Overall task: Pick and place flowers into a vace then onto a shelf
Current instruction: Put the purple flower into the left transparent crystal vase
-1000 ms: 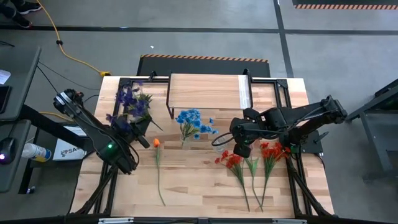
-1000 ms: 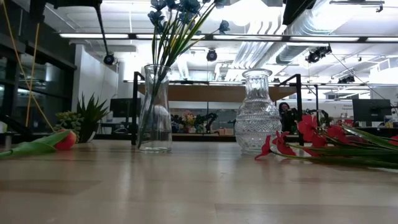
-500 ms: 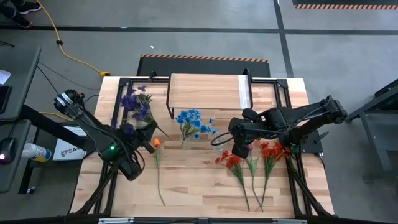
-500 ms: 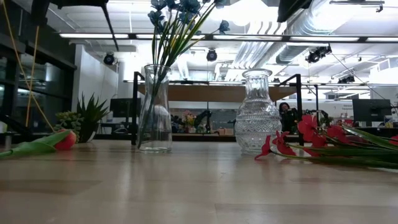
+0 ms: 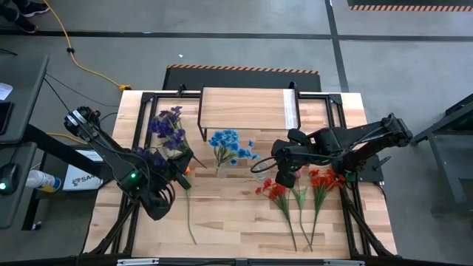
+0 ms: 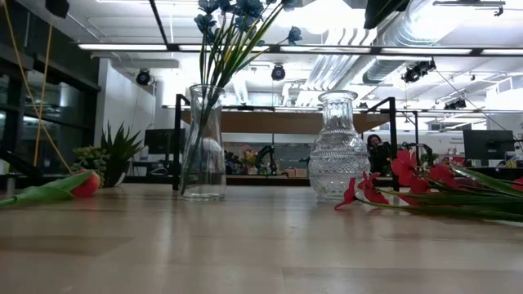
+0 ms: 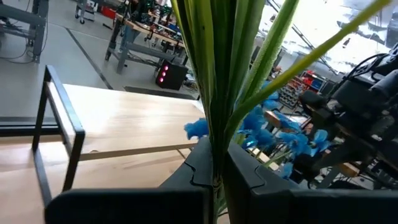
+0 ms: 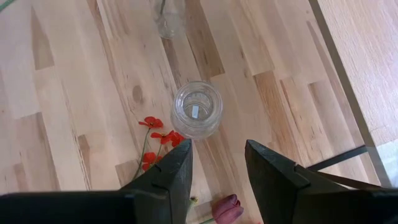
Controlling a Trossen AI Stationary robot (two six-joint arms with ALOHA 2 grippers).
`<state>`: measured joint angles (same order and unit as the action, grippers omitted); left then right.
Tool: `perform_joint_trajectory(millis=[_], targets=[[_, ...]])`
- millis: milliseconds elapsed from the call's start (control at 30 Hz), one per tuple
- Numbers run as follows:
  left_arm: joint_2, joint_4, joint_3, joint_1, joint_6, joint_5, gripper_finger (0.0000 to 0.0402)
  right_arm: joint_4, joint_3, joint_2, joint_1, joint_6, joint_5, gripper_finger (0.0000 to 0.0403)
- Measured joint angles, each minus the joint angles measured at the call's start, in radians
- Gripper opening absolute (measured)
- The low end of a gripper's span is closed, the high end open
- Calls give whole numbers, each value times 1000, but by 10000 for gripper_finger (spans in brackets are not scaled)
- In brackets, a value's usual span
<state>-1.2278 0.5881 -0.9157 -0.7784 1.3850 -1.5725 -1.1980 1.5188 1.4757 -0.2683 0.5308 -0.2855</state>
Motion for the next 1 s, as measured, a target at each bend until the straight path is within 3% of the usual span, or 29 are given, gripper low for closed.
perform_joint_trajectory(millis=[433,700,800,1000], targets=[[-2,-312,0,30,-370,13,46,6,0,0,0,-40,-12,139],[-60,-594,0,153,-701,199,46,10,0,0,0,-42,-11,139],[-66,-675,0,181,-809,224,46,10,0,0,0,-42,-2,139],[-56,-691,0,192,-841,220,46,6,0,0,-1,-43,6,139]])
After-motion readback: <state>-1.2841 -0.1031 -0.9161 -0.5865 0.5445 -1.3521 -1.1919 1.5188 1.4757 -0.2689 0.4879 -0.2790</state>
